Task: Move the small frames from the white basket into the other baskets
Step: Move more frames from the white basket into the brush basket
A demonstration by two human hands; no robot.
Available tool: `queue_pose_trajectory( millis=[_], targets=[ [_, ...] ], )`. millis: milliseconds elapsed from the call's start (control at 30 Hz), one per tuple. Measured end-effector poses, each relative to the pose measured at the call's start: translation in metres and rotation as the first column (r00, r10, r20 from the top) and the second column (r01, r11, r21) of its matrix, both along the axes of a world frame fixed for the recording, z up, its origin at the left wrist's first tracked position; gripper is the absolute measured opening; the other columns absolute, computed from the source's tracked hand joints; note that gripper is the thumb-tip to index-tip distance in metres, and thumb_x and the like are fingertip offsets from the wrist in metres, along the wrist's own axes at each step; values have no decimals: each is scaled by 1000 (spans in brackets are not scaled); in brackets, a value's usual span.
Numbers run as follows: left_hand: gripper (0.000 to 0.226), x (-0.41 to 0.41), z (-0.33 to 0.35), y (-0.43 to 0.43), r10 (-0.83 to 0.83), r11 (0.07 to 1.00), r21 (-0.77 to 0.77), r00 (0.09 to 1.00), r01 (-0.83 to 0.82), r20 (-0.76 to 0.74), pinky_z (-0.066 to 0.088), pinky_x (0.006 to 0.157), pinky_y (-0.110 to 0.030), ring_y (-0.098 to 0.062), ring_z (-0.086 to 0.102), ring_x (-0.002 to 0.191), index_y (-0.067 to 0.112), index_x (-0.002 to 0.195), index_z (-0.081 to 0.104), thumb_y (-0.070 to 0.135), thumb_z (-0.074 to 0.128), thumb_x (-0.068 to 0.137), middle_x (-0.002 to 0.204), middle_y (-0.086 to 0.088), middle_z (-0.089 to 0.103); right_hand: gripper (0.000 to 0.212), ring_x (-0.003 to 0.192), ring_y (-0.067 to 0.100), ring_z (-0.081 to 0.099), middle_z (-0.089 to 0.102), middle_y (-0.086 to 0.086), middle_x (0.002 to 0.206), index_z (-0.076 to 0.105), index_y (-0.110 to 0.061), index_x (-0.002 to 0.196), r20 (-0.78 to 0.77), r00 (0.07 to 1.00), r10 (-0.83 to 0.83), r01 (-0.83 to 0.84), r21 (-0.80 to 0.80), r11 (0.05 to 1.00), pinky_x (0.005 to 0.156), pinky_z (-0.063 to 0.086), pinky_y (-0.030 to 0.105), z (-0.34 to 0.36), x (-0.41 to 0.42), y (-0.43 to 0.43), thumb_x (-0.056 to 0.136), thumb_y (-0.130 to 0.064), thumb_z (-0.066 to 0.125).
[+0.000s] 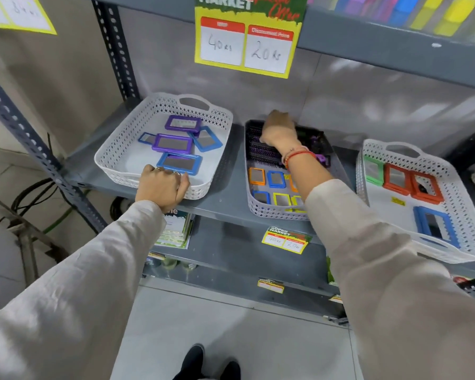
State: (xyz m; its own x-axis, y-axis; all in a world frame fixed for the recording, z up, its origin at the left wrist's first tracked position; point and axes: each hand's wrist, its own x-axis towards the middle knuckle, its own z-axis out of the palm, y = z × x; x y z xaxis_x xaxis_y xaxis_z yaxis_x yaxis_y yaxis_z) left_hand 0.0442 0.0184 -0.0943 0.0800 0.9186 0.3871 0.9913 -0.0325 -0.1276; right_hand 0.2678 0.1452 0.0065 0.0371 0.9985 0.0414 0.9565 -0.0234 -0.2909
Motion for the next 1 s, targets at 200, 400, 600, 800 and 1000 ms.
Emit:
queue_pose_trajectory(
  millis=[200,400,600,800,1000],
  targets=[
    [54,-14,-2,3,5,1000,15,1000,-5,-4,45,58,-28,-21,51,39,13,42,50,35,28,87,38,-5,51,23,103,33,67,71,21,106,70,4,101,-124,941,314,-321,-42,946,79,57,35,-19,-96,23,82,-7,63],
    [51,-15,-9,10,-21,998,52,1000,21,6,42,53,-23,-21,53,37,13,40,53,31,34,84,38,-3,56,22,101,31,67,69,20,107,69,1,97,-207,894,398,-419,-66,905,86,56,38,-50,-162,46,79,-12,69],
    [48,-17,-13,13,-22,992,124,1000,22,-4,39,48,-23,-21,50,34,14,38,51,29,38,82,35,-1,52,33,105,30,63,65,18,115,64,-3,104,-235,810,537,-575,-136,807,89,50,34,-74,-222,60,79,-23,70],
    [46,-17,-19,14,-24,984,176,999,27,-21,36,48,-23,-21,47,35,15,39,48,28,37,81,34,0,48,41,120,35,51,54,22,128,54,0,116,-157,754,638,-657,-189,730,91,45,34,-91,-246,79,85,-25,64],
    [44,-19,-23,17,-14,987,160,999,19,-33,37,49,-24,-22,49,36,14,41,51,27,39,81,36,-1,48,36,106,32,59,62,19,114,61,1,104,-105,734,671,-678,-175,714,75,42,30,-103,-248,94,78,-21,72]
  ],
)
